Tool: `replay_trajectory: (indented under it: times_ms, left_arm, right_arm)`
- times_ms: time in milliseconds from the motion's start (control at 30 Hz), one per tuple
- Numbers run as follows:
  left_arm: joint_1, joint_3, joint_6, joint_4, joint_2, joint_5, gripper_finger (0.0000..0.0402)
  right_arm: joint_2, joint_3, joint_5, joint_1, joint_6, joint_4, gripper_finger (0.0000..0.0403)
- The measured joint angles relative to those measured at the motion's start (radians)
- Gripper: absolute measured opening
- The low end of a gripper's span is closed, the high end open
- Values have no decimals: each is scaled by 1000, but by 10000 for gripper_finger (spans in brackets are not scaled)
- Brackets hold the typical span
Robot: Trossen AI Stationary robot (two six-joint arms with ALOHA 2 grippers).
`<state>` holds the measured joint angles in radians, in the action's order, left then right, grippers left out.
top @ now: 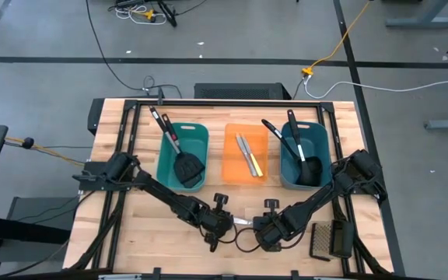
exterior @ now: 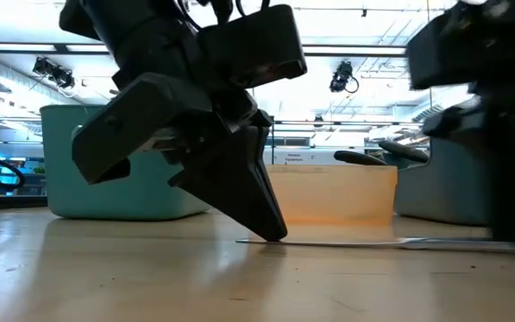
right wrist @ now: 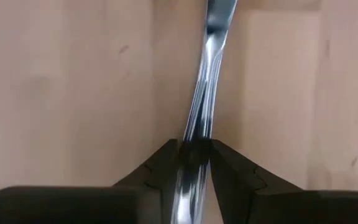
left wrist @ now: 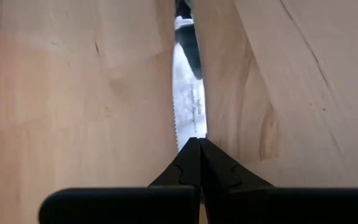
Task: Pick & Place Kitchen Items
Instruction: Put the silver knife into the orange bin
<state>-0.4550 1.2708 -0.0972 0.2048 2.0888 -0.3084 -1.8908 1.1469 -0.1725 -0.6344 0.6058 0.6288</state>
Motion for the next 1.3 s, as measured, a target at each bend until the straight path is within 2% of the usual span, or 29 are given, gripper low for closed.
replay_trajectory:
  times_ms: [167, 567, 733, 1000, 1100, 1233, 1300]
  left_arm:
    - [0, -2, -5, 1, 2, 16, 0]
    - [0, -5, -5, -1, 4, 22, 0]
    - [0, -6, 0, -6, 5, 24, 0]
    - [0, -6, 3, -8, 5, 33, 0]
    - [0, -6, 3, -9, 5, 35, 0]
    - [0, -6, 3, -10, 5, 36, 0]
    - [0, -6, 8, -12, 5, 36, 3]
  right_arm:
    - [72, 3, 104, 7, 74, 43, 123]
    - [20, 5, 159, 14, 197, 60, 187]
    - [-15, 9, 154, 14, 198, 69, 195]
    - [-54, 11, 147, 15, 198, 103, 161]
    - [-56, 11, 122, 14, 198, 108, 136]
    - [-57, 11, 102, 14, 179, 113, 83]
    - [-57, 11, 91, 7, 168, 114, 79]
